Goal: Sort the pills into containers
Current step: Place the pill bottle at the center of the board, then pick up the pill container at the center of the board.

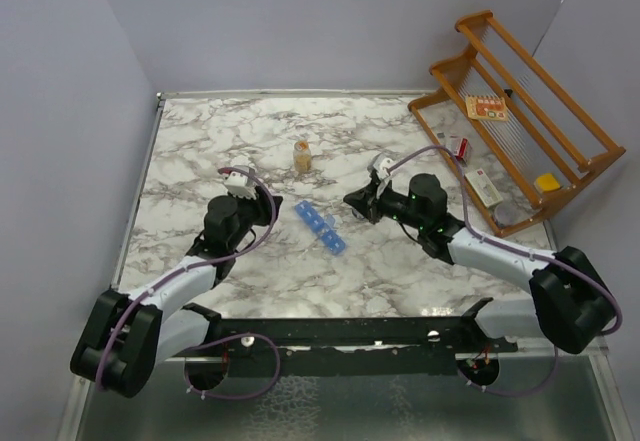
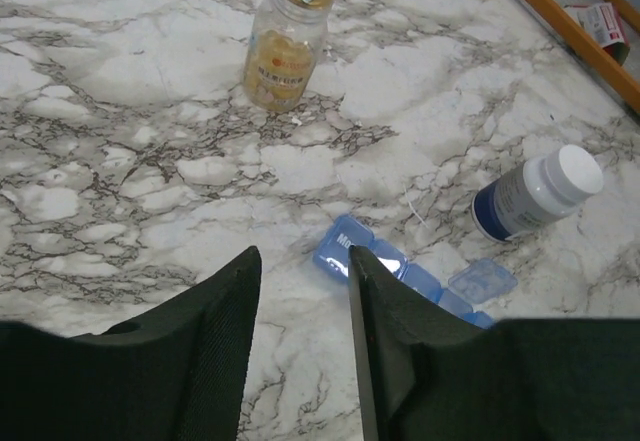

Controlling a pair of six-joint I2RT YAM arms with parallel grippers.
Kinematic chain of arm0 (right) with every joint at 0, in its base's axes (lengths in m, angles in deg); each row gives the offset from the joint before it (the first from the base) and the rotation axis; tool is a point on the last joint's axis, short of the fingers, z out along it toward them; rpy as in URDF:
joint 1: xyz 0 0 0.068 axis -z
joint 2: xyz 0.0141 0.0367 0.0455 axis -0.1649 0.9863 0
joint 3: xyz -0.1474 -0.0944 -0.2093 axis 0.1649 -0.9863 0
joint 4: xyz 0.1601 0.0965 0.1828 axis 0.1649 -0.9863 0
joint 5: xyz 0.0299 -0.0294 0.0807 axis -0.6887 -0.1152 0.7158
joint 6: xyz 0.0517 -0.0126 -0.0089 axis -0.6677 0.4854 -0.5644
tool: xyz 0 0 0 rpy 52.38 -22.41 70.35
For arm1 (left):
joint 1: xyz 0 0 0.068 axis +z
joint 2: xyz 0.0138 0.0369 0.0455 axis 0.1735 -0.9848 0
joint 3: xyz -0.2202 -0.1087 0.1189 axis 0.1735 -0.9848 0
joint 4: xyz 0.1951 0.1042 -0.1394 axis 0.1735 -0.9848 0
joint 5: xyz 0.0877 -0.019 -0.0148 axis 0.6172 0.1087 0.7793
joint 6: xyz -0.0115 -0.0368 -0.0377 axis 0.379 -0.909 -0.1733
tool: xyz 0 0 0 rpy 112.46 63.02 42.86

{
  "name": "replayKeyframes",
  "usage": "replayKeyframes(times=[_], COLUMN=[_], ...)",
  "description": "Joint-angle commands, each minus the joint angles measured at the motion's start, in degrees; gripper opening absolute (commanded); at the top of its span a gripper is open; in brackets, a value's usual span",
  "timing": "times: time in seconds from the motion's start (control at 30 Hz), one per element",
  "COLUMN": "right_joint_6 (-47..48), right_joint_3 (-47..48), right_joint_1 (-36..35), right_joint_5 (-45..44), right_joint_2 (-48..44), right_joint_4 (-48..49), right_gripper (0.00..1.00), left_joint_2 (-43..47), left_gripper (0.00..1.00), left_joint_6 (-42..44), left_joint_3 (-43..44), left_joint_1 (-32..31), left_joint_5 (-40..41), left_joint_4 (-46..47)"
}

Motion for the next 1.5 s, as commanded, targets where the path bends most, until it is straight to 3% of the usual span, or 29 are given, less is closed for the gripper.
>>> replayKeyframes(times=[0.0,0.17,0.4,0.77,1.33,1.47], right_joint_6=[0.73,3.58,4.22,2.58,1.58,1.62], right_joint_3=[2.13,5.03,6.77,9.46,5.62,5.09], right_joint_1=[-2.60,-5.02,-5.47,-5.42,-5.49,-5.49], right_joint_5=[-3.65,-6.97,-10.36,-9.80,-8.88,-8.04], right_joint_2=[3.84,8.97,13.90,20.93,20.34,20.00], right_joint_4=[-0.69,-3.01,-3.00,-1.09,-0.02,-0.11], right_gripper=[0.01,0.01,0.01,0.01,0.01,0.01], left_joint_2=[1.94,3.49,3.58,2.04,-0.15,-2.72], left_gripper=[0.38,0.35,0.39,0.39,0.39,0.33], left_joint_6=[0.40,1.43,1.52,1.64,0.61,2.47], left_joint_3=[-1.79,-1.41,-1.43,-0.90,0.21,1.14], left_joint_1=[-1.68,-1.87,-2.21,-2.23,-2.31,-2.53], left_joint_5=[-0.06,-1.21,-1.24,-1.42,-1.50,-3.54], left_joint_4=[-0.50,-0.47,-0.50,-0.47,-0.41,-0.38])
